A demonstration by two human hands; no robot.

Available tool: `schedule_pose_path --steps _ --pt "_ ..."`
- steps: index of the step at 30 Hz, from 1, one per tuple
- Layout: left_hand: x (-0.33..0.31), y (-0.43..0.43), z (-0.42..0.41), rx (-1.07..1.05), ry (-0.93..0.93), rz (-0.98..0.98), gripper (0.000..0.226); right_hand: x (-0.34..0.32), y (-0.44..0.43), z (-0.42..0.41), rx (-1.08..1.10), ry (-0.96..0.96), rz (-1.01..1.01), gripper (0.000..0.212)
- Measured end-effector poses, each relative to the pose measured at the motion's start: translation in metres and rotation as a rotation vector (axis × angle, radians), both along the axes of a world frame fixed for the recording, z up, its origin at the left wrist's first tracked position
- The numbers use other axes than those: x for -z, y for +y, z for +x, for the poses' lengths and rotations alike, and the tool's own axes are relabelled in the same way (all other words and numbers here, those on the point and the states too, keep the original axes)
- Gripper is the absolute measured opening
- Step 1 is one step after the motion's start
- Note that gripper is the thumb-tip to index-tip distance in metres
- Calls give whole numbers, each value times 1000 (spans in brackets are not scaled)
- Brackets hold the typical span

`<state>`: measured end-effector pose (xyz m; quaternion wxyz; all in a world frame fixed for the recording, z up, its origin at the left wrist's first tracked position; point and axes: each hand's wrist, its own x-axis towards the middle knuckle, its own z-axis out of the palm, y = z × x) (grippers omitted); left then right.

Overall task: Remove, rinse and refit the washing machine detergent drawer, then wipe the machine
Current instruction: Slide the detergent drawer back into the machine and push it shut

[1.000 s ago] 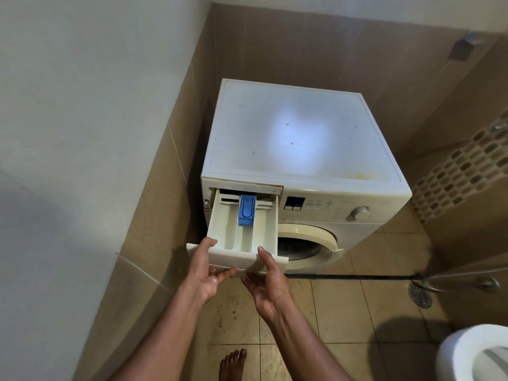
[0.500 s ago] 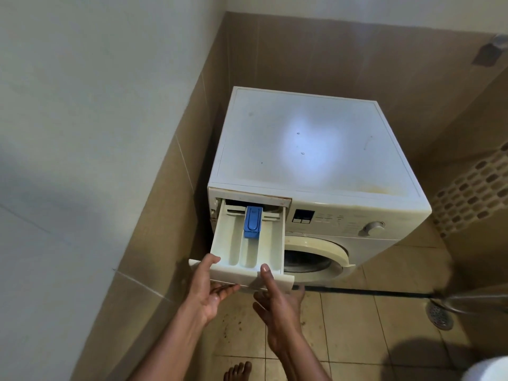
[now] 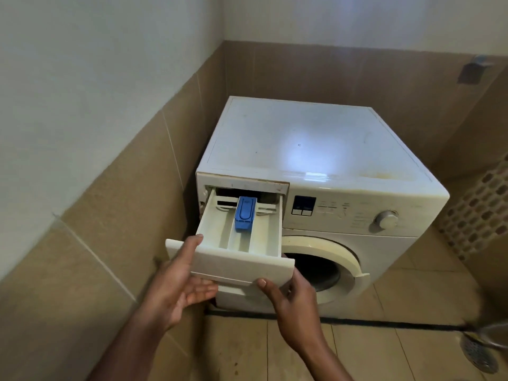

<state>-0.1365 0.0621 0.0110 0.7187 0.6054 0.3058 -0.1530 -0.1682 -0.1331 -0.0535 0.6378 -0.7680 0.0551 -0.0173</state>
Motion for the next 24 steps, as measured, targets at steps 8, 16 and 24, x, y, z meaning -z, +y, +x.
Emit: schedule_pose_path --steps 8,16,24 --pt "80 41 -3 229 -517 651 69 45 -5 8 2 -316 -45 33" --pt "163 33 8 73 -882 555 78 98 -15 13 -18 -490 -37 36" --pt "164 28 9 10 -900 423 69 88 -17 15 -71 -461 -12 37"
